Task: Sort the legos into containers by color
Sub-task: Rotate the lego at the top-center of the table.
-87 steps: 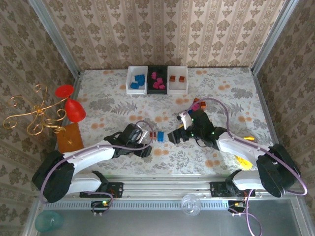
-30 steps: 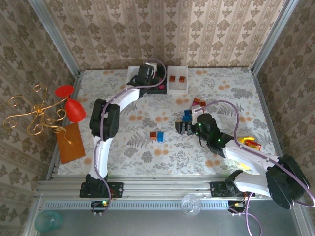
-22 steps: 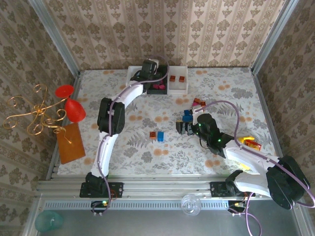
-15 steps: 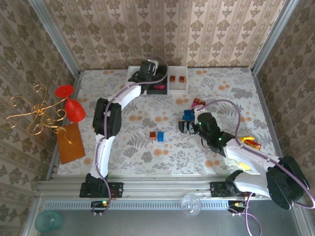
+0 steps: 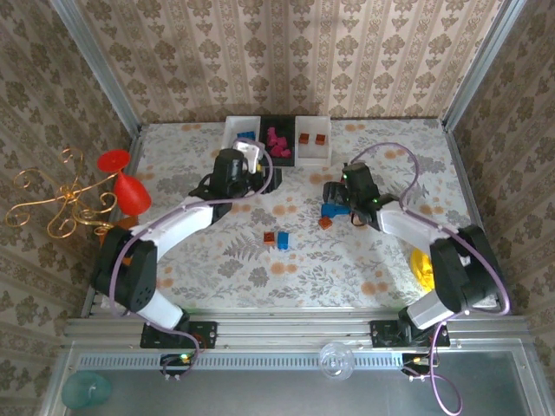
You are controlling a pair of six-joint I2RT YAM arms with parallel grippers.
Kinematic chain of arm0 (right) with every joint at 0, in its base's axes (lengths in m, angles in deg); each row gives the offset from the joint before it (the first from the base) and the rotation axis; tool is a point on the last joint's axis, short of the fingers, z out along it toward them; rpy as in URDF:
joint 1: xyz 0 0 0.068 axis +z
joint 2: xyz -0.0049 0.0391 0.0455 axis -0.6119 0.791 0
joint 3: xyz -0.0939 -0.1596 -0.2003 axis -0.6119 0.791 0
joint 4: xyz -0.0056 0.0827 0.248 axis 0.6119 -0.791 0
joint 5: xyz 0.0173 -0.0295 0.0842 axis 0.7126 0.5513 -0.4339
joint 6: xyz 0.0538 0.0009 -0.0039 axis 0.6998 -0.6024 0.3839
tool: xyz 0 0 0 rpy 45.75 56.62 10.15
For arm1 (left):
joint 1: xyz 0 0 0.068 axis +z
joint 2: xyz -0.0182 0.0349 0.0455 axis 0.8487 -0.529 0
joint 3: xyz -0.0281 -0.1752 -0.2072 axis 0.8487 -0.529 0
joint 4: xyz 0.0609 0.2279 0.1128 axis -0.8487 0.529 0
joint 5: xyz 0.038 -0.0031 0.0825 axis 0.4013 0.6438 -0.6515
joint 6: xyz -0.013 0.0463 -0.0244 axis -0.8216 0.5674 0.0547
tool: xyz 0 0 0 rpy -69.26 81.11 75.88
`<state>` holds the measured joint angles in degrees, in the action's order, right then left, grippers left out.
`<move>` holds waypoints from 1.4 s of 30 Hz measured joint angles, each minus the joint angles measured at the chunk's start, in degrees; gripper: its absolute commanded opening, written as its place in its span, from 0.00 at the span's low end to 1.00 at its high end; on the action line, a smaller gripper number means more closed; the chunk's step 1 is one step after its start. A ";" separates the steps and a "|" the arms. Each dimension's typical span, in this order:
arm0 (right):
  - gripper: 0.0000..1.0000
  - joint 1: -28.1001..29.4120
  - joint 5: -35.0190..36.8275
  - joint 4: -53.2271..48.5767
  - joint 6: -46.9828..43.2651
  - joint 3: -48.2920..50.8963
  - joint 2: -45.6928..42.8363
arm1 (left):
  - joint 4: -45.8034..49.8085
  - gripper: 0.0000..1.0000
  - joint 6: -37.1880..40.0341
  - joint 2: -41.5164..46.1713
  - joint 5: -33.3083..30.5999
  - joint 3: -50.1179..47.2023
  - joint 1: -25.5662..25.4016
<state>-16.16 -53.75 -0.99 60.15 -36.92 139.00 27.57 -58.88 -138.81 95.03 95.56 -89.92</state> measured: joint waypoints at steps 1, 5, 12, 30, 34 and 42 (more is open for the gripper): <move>0.80 -0.28 -0.02 -0.57 0.04 -1.60 1.70 | 0.76 0.73 -0.07 1.31 0.09 -1.38 0.00; 0.74 -1.42 -0.57 -1.07 0.87 -5.60 6.54 | 3.26 0.70 -0.04 6.34 -0.22 -6.34 -0.66; 0.67 -2.25 -2.45 -2.23 2.38 -8.81 10.75 | 2.10 0.68 0.39 8.59 -0.33 -13.75 -3.41; 0.64 -2.84 -2.84 -3.23 5.84 -8.50 12.66 | -4.44 0.69 1.03 10.80 -1.01 -19.15 -4.92; 0.63 -3.32 -2.95 -3.26 6.58 -8.35 13.29 | -4.52 0.69 1.03 10.80 -1.03 -19.15 -4.92; 0.62 -3.58 -4.00 -2.49 6.82 -8.35 13.97 | -4.50 0.69 1.09 10.80 -1.46 -19.15 -4.92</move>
<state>-19.75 -57.75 -3.48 66.97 -45.27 152.97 23.06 -57.79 -128.01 93.57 76.41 -94.84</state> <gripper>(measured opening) 0.628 0.689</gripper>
